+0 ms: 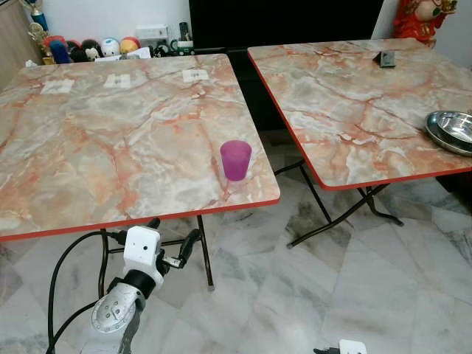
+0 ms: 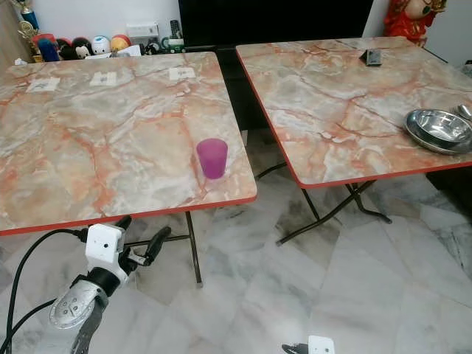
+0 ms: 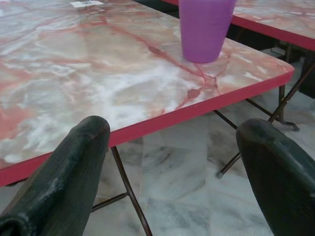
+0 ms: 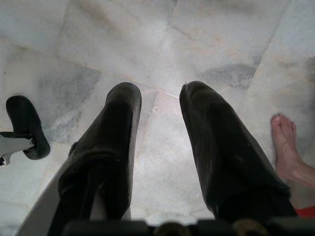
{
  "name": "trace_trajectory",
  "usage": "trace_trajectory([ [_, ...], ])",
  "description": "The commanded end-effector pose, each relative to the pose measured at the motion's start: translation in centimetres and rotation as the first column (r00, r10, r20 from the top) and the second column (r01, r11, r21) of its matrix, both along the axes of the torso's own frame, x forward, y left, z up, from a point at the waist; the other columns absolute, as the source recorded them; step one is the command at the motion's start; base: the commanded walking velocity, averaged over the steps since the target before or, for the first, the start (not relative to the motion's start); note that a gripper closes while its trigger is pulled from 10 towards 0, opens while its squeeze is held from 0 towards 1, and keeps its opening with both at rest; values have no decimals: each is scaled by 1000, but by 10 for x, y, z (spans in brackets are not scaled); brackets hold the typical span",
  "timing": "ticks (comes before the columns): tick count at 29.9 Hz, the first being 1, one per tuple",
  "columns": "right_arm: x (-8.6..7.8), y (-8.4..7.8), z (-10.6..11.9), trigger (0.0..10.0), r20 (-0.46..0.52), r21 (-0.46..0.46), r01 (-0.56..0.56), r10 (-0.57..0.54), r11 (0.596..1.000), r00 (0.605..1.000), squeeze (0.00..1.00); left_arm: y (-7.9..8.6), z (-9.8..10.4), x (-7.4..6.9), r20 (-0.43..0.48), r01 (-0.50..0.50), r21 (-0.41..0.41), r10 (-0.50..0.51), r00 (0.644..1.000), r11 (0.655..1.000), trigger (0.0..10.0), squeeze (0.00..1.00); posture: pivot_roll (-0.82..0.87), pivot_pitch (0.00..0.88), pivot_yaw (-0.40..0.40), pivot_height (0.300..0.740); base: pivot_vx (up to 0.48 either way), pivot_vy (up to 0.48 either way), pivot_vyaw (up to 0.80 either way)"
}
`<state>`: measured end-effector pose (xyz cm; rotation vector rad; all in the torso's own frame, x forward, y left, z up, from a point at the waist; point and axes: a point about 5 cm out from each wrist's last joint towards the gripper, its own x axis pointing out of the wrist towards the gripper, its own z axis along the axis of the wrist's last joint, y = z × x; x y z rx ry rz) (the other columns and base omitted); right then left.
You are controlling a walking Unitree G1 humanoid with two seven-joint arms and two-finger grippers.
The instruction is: Setting the table
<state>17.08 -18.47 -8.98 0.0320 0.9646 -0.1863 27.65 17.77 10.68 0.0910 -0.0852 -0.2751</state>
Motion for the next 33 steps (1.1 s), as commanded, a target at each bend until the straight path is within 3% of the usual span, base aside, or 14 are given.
trace_trajectory([
  [1,-7,-1,-3,10000,-28,6,15,-14,1000,1000,0,-2,2,0,5,7,9,-7,1000,1000,10000,0,58,113,-30,740,0,0,-788],
  [10,-10,-2,-4,10000,-38,-1,0,0,1000,999,0,-2,2,0,3,3,8,-3,1000,1000,10000,0,58,112,-32,740,0,0,-776],
  [23,-9,-4,-4,10000,-32,-3,-2,1,1000,999,0,-1,5,2,18,-10,-2,10,1000,1000,10000,0,60,110,-32,740,0,0,0],
  [33,-11,-4,-4,10000,-35,-2,-1,1,1000,999,0,-1,5,3,17,-11,-8,11,1000,1000,10000,0,62,106,-32,740,287,0,0],
])
